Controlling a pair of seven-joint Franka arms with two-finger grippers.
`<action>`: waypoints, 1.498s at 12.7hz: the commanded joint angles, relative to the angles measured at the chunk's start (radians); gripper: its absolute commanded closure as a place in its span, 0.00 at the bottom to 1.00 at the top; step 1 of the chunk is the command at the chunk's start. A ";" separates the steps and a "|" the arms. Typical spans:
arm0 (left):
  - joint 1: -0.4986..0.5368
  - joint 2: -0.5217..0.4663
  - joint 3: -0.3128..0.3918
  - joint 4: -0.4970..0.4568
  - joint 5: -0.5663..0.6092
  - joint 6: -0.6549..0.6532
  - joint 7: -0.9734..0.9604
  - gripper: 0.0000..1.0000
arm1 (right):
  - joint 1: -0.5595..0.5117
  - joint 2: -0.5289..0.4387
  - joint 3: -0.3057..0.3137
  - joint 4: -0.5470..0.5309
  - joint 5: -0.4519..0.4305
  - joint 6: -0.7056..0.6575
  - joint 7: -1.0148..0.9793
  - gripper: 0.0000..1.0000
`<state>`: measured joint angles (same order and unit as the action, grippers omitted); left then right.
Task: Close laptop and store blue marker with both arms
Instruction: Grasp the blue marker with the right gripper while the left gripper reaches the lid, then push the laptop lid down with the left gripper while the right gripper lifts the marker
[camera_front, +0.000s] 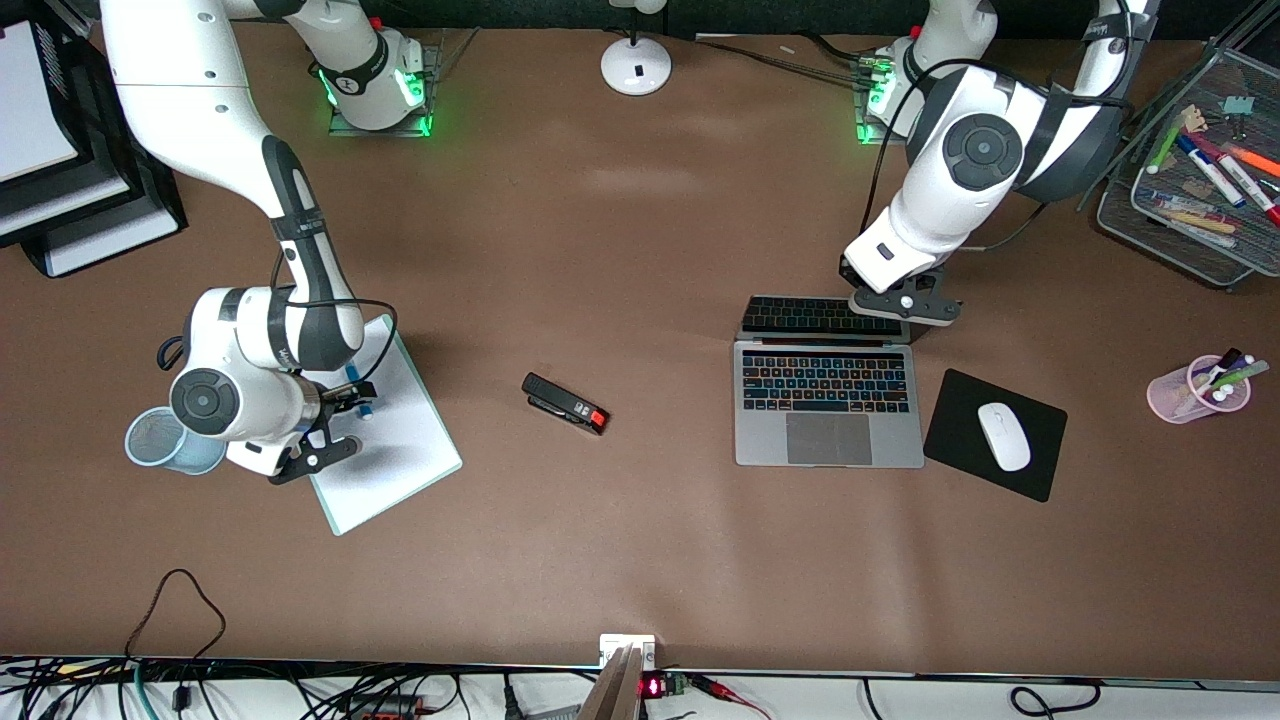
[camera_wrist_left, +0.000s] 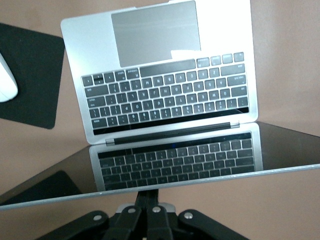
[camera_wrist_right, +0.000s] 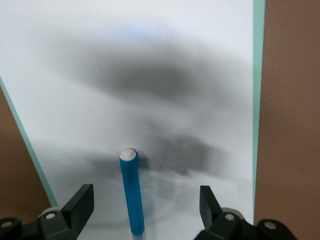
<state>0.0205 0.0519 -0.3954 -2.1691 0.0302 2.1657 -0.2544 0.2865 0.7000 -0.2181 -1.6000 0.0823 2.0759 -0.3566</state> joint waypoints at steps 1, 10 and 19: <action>0.030 0.006 -0.006 0.009 0.023 0.049 0.003 1.00 | 0.003 -0.010 0.011 -0.032 0.016 0.033 -0.016 0.17; 0.047 0.100 -0.005 0.014 0.023 0.279 0.010 1.00 | 0.013 0.010 0.013 -0.034 0.022 0.036 -0.005 0.37; 0.047 0.215 0.001 0.017 0.023 0.502 0.018 1.00 | 0.013 0.010 0.013 -0.043 0.024 0.036 -0.004 0.59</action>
<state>0.0571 0.2364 -0.3910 -2.1690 0.0329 2.6327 -0.2491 0.2980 0.7170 -0.2057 -1.6289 0.0884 2.0991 -0.3563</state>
